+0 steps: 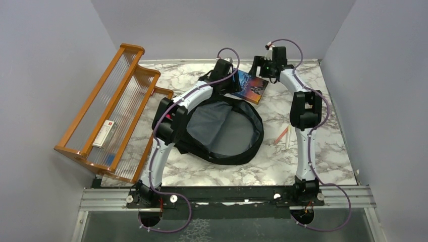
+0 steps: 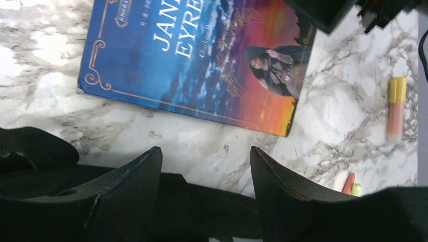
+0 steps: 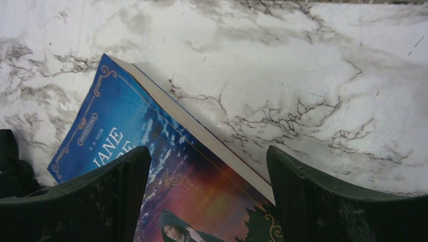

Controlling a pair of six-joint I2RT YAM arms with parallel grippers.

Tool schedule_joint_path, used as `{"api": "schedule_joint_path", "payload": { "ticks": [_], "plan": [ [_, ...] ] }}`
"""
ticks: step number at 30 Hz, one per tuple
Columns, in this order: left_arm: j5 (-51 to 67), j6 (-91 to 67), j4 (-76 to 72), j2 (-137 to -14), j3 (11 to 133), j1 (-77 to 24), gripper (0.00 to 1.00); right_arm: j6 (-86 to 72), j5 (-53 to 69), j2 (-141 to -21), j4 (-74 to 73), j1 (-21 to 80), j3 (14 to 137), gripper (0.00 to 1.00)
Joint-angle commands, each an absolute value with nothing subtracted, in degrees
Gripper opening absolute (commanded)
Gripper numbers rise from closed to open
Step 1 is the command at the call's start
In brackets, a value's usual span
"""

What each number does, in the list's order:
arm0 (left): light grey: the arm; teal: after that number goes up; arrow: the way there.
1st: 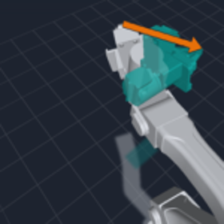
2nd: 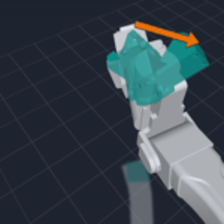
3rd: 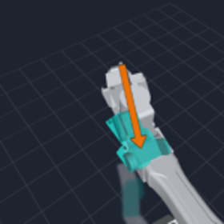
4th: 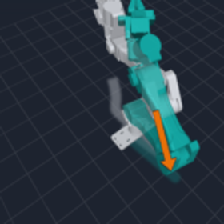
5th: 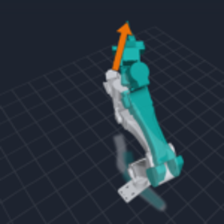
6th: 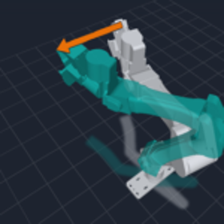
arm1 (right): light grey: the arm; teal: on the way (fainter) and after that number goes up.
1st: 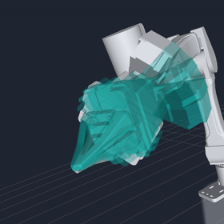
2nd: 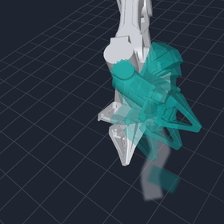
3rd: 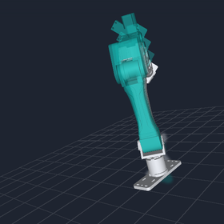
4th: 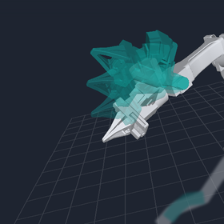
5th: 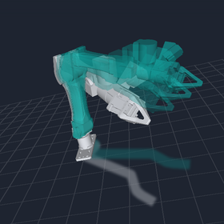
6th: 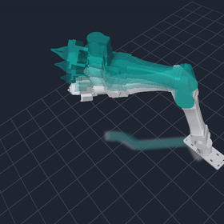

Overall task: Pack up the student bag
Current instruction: Pick up the book from the center of the board.

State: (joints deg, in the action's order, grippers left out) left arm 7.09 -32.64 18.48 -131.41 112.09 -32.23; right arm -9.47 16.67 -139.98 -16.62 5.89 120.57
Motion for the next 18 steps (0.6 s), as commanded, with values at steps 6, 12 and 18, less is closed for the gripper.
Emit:
{"api": "schedule_joint_path", "payload": {
  "ticks": [6, 12, 18],
  "plan": [
    [7.6, -36.0, 18.6, -138.0, 117.9, -30.7, 0.67, -6.3, 21.7, -145.2, -23.4, 5.6, 125.1, 0.90],
    [8.0, -34.0, 20.1, -141.9, 120.0, -30.6, 0.67, -5.8, 24.7, -144.8, -26.9, 5.6, 124.2, 0.89],
    [8.6, -33.3, 20.3, -145.6, 124.0, -30.4, 0.67, -9.2, 22.8, -140.9, -29.0, 5.6, 117.5, 0.81]
  ]
}}
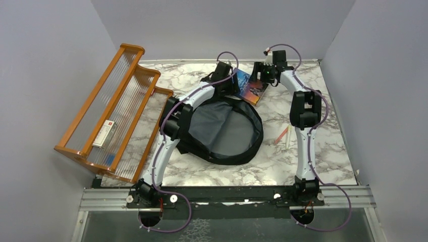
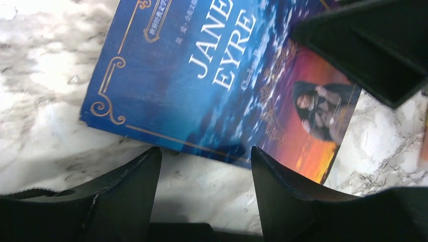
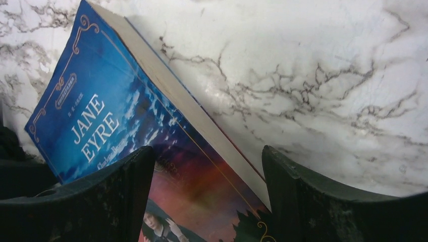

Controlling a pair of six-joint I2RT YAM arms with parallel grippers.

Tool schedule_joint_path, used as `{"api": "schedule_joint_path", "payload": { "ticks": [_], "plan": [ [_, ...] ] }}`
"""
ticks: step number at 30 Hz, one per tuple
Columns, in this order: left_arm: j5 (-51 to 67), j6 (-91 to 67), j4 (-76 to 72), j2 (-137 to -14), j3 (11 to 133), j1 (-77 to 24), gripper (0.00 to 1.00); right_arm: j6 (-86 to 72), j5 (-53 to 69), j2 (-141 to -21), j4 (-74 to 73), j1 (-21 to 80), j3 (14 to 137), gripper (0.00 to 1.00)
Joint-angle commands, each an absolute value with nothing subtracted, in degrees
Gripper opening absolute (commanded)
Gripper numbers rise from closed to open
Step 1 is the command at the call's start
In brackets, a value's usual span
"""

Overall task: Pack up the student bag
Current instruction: Pick up the book from the center of the board.

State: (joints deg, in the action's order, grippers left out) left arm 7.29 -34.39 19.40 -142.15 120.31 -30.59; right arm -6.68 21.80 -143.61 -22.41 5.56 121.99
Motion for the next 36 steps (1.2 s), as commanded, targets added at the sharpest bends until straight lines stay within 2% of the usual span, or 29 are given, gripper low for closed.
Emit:
{"api": "schedule_joint_path", "payload": {
  "ticks": [1, 7, 12, 16, 21, 28, 33, 36],
  "plan": [
    [8.9, -33.2, 20.3, -146.4, 125.3, -30.4, 0.67, -9.8, 22.4, -140.3, -29.5, 5.6, 116.4, 0.80],
    [11.7, -32.7, 20.3, -152.3, 134.6, -30.2, 0.67, -13.6, 23.1, -134.1, -30.2, 5.6, 105.7, 0.76],
    [15.9, -31.2, 17.3, -154.6, 136.9, -29.7, 0.68, -16.3, 26.4, -126.1, -25.2, 5.6, 91.8, 0.81],
    [17.7, -29.4, 16.9, -153.7, 135.9, -28.9, 0.68, -18.9, 21.1, -120.9, -21.2, 5.6, 85.7, 0.84],
    [17.2, -27.8, 16.9, -149.4, 130.2, -27.9, 0.68, -20.5, 14.4, -122.1, -21.1, 5.6, 90.3, 0.87],
    [18.8, -27.1, 16.8, -146.8, 125.0, -27.8, 0.68, -17.9, 14.8, -130.6, -24.6, 5.5, 102.4, 0.87],
    [19.8, -27.4, 16.4, -146.6, 123.8, -27.8, 0.68, -15.1, 18.3, -135.1, -28.2, 5.5, 107.1, 0.80],
    [21.2, -28.7, 15.5, -146.3, 123.4, -27.5, 0.68, -15.1, 19.3, -135.7, -28.2, 5.0, 105.9, 0.69]
  ]
}}
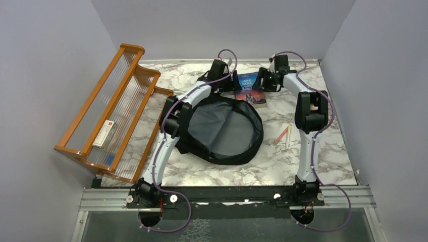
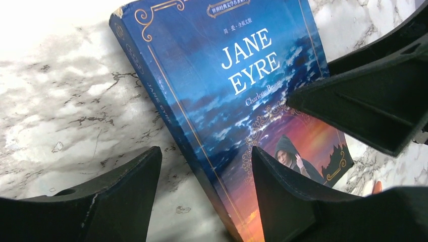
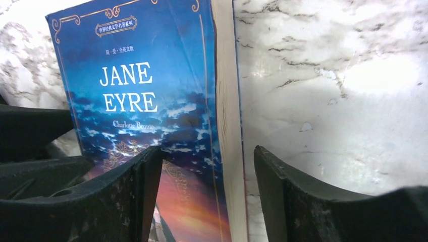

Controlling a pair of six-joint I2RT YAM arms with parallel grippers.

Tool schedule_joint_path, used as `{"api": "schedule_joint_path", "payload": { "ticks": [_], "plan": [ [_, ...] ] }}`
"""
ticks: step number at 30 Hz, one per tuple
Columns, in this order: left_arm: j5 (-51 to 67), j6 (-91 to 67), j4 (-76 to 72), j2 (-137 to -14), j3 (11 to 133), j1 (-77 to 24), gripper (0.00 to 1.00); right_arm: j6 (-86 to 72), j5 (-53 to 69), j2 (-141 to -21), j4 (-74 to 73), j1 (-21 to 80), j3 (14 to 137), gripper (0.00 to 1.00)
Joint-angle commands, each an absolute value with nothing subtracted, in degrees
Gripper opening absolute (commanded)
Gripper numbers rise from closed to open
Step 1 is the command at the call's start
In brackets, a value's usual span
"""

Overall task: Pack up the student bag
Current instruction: Pick up the book from the center of the board.

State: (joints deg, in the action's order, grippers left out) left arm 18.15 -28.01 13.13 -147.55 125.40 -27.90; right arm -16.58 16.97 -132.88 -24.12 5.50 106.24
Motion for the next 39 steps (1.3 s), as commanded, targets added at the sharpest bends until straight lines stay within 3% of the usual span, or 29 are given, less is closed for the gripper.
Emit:
{"api": "schedule_joint_path", "payload": {
  "ticks": [1, 11, 30, 35, 39],
  "plan": [
    [22.1, -29.6, 15.1, -146.3, 123.4, -27.3, 0.68, -15.5, 20.0, -135.7, -27.7, 4.7, 105.1, 0.64],
    [25.3, -34.0, 10.9, -144.3, 120.9, -25.3, 0.68, -23.2, 31.2, -134.7, -18.6, -2.5, 94.3, 0.01],
    [33.1, -44.2, 0.4, -148.4, 119.2, -28.0, 0.70, -28.6, 35.8, -134.7, -13.2, -6.7, 86.8, 0.01],
    [35.7, -46.6, -3.3, -150.5, 119.6, -29.1, 0.60, -29.0, 37.4, -134.4, -12.1, -6.7, 86.1, 0.01],
    [38.2, -48.5, -6.7, -151.4, 120.1, -29.4, 0.40, -29.6, 40.1, -133.5, -9.2, -6.8, 84.6, 0.00]
  ]
}}
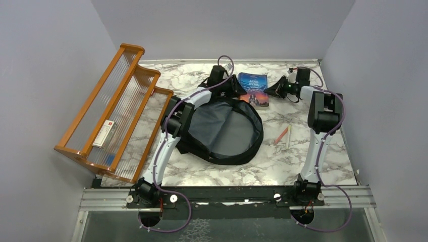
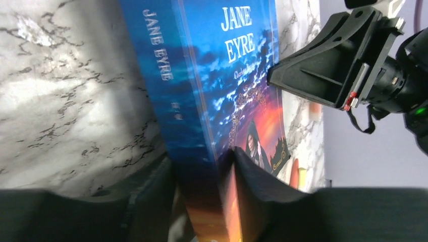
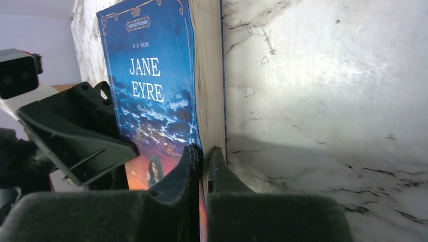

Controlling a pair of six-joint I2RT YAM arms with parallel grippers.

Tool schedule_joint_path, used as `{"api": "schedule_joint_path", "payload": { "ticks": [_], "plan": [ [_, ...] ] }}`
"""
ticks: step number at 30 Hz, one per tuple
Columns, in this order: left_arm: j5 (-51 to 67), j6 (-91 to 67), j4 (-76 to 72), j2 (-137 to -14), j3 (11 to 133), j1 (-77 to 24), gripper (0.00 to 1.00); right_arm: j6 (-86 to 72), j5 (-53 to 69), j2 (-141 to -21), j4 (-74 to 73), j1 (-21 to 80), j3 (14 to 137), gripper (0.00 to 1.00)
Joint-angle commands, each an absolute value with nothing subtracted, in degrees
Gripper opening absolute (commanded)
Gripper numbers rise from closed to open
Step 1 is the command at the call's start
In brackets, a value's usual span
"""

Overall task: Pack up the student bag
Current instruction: Pick up the book from the center of the board.

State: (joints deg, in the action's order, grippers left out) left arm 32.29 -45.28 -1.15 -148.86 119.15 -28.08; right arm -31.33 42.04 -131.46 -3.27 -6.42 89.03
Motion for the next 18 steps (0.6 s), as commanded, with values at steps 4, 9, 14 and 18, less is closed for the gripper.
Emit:
{"api": "schedule_joint_path", "payload": {
  "ticks": [4, 9, 14, 18],
  "plan": [
    [39.3, -47.7, -8.5, -150.4, 120.7, -29.3, 0.16, -30.0, 41.0, -131.3, -6.7, -6.7, 83.2, 0.01],
    [41.1, -44.6, -10.8, -147.1, 121.9, -28.8, 0.07, -29.6, 36.9, -124.8, -5.2, -6.7, 82.2, 0.21],
    [43.1, -41.6, -12.1, -143.1, 123.4, -28.6, 0.00, -30.4, 29.5, -115.6, -2.6, -6.8, 79.3, 0.52],
    [41.4, -36.8, -9.5, -138.6, 123.6, -28.4, 0.00, -31.2, 24.7, -106.5, 3.7, -6.7, 72.0, 0.65]
  ]
}}
